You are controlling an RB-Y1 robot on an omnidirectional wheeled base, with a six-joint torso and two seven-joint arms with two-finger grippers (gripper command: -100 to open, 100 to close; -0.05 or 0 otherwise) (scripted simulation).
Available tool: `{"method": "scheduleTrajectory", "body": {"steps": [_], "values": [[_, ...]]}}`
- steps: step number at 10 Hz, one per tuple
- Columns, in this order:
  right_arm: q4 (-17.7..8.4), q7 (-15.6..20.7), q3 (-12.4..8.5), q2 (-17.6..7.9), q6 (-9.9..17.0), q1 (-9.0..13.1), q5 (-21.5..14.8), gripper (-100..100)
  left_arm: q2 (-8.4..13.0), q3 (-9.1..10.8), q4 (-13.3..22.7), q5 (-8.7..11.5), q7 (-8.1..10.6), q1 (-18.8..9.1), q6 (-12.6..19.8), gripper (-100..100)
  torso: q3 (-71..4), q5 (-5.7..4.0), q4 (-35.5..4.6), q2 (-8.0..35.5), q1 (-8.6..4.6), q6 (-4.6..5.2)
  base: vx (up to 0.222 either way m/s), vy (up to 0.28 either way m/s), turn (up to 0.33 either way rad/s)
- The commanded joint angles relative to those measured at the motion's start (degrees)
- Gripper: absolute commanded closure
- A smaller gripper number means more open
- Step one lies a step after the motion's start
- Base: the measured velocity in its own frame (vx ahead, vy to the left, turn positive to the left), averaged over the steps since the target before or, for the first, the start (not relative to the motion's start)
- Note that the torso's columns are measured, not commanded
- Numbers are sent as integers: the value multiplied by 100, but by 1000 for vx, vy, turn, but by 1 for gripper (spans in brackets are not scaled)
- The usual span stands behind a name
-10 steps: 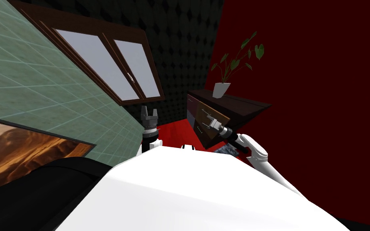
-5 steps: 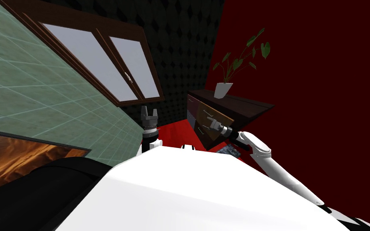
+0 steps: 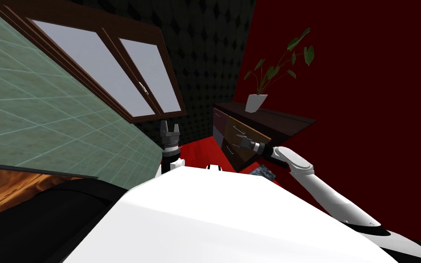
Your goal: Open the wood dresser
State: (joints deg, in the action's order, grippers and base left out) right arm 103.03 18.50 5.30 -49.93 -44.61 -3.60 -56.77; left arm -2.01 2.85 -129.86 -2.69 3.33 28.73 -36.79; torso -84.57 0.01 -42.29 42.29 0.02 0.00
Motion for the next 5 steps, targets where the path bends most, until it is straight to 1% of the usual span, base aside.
{"method": "scheduleTrajectory", "body": {"steps": [1, 2, 3, 4, 5], "values": [[-240, 36, 33, -341, -61, 183, -411, -100, 0, 0, 0, 0, 0, 0, 0, 0, 1, -1, 0, 2, -2, -1, 49, 60, -38], [-240, 36, 33, -341, -61, 183, -458, -100, 0, 0, 0, 0, 0, 0, 0, 0, 0, -1, 0, 1, -5, 1, 45, 46, -25], [-390, 69, 59, -557, -99, 295, -697, -100, 0, 0, 0, 0, 0, 0, 0, 0, 2, -3, 0, 2, -8, 0, 61, 56, -44], [-390, 69, 59, -557, -99, 295, -723, -100, 0, 0, 0, 0, 0, 0, 0, 0, -2, -1, 1, -4, -4, 0, 43, 48, -25], [-534, 100, 84, -766, -135, 402, -945, -100, 0, 0, 0, 0, 0, 0, 0, 0, 1, -1, 0, 2, -4, 0, 44, 54, -42]]}}
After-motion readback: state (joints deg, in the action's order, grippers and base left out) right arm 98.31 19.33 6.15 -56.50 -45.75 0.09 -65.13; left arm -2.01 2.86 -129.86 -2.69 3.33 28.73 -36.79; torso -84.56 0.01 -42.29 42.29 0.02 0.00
